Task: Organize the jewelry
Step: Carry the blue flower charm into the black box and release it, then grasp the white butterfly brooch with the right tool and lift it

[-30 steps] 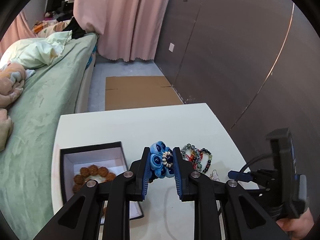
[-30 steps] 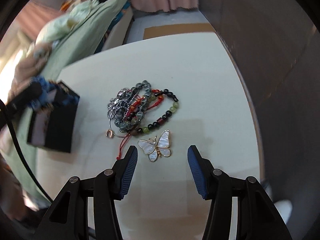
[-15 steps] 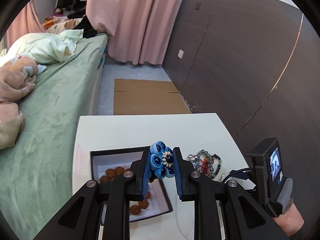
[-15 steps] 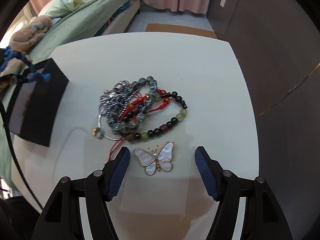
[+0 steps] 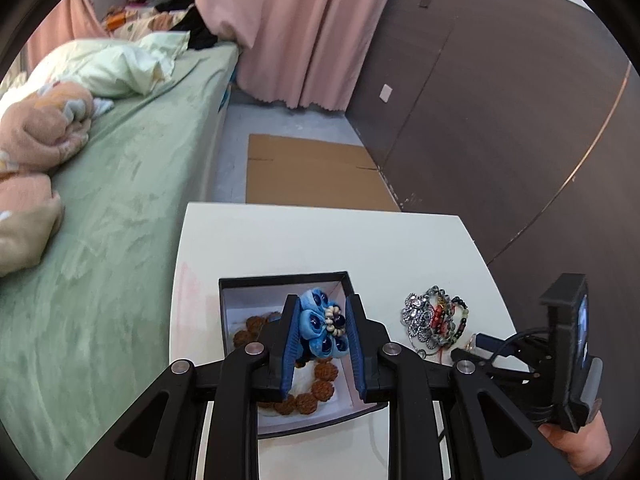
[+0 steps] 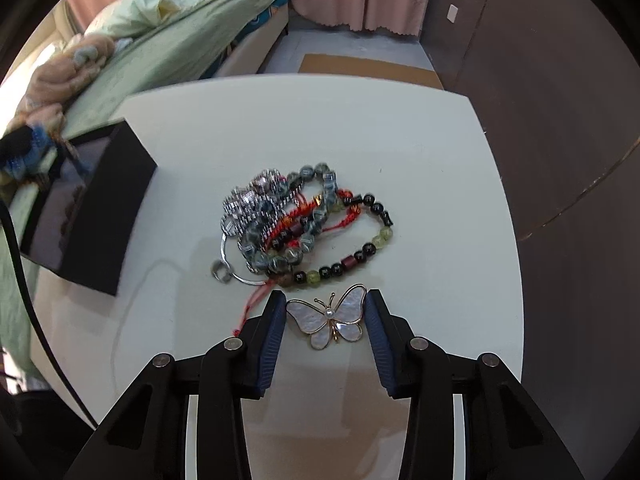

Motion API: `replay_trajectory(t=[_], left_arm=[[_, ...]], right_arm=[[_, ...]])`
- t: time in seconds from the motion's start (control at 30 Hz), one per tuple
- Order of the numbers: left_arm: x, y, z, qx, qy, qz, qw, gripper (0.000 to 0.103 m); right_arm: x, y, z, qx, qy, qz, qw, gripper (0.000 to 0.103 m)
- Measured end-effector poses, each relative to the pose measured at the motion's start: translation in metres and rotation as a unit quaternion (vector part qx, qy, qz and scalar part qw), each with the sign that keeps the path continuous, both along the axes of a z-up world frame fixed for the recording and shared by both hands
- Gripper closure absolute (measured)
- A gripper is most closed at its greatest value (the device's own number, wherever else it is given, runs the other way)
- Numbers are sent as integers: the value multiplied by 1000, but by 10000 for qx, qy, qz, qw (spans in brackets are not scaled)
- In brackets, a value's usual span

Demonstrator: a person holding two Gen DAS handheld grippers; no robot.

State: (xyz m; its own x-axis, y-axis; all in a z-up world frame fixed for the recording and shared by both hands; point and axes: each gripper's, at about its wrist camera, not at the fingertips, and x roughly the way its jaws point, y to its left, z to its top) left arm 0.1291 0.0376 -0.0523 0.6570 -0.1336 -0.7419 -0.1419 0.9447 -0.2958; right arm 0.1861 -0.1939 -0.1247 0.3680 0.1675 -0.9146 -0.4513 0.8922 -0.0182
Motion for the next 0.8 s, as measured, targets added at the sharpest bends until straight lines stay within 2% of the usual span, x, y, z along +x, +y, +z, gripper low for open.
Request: replay_trajectory(t=[0.07, 0.1, 0.13, 0.17, 0.27, 0.6, 0.63, 0.67, 0.73, 0.8], left_arm=[[0, 7, -2, -250, 80, 14, 9997, 74], [-1, 11, -4, -391, 103, 48, 9992, 65], [-3, 13, -4, -439, 91, 79, 9990, 52], [-4, 14, -4, -455, 64, 123, 9989, 40], [-11, 17, 1, -462, -68, 201, 9987, 27], [-29, 21, 1, -406, -31, 304, 9987, 26], [-30, 21, 1, -416, -34, 299, 9987, 26], [-31, 22, 1, -433, -40, 297, 9986, 26], [-35, 23, 2, -445, -58, 314, 9985, 26], [-38, 22, 2, -426, -63, 319, 9986, 26]], right_arm=[[1, -1, 8, 225, -38, -79, 9997, 64], [1, 0, 11, 335, -52, -105, 9994, 74], [2, -1, 15, 486, -33, -127, 9987, 94], [3, -1, 17, 640, 19, -162, 9978, 94], [3, 5, 24, 931, -26, -203, 9954, 94], [3, -10, 19, 1392, 276, -551, 9883, 93], [6, -15, 17, 1487, 404, -628, 9861, 87], [8, -22, 14, 1622, 539, -727, 9826, 69], [12, -34, 10, 1808, 597, -974, 9769, 46], [16, -48, 9, 1894, 517, -1244, 9726, 44]])
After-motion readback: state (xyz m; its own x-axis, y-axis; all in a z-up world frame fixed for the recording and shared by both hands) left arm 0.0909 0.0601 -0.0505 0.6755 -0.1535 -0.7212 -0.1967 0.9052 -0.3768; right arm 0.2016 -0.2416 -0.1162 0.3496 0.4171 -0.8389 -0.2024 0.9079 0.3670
